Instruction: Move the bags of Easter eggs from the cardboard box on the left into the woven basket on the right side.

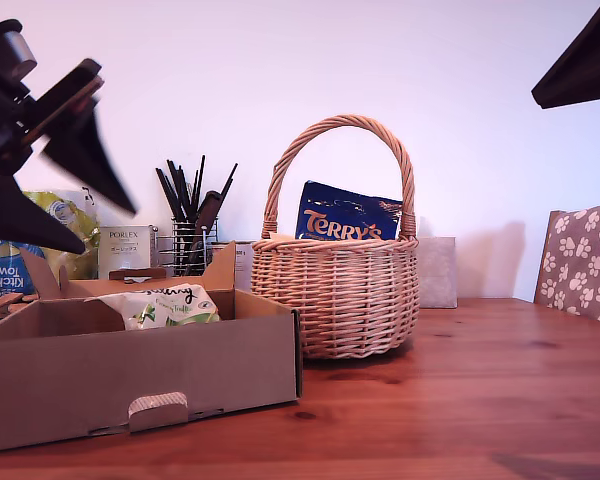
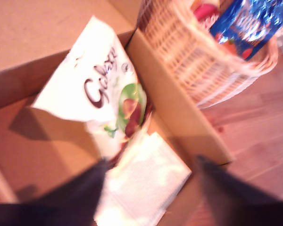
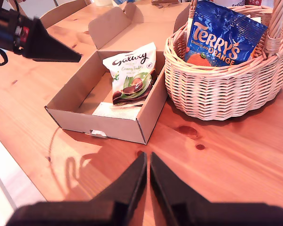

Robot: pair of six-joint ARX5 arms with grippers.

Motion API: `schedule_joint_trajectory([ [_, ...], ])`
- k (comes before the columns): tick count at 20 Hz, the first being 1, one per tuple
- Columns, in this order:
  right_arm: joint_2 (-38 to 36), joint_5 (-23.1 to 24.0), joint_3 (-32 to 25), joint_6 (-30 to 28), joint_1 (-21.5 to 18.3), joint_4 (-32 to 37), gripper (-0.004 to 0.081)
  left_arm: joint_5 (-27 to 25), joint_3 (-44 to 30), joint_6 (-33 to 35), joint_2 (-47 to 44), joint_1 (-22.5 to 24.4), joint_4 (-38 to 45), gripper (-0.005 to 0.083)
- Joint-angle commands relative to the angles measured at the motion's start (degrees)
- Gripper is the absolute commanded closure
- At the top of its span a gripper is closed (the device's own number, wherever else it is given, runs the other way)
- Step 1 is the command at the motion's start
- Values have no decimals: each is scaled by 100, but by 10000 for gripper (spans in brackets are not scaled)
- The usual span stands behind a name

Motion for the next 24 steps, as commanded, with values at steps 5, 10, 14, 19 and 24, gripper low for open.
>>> schedule_joint_trajectory([
  [5, 17, -22, 39, 68, -24, 109, 783, -341, 157, -710, 35, -28, 210, -17],
  [10, 17, -44, 39, 87, -24, 149, 783, -1001, 616, -1226, 262, -111, -234, -17],
  [14, 17, -66, 39, 120, -20, 173, 783, -1235, 1032, -1248, 986, -236, -566, -17],
  [19, 17, -68, 39, 149, 4, 184, 783, -1541, 1523, -1443, 1928, -448, -844, -7],
  [24, 17, -70, 39, 208, 4, 216, 783, -1768, 2026, -1447, 2756, -564, -885, -7],
])
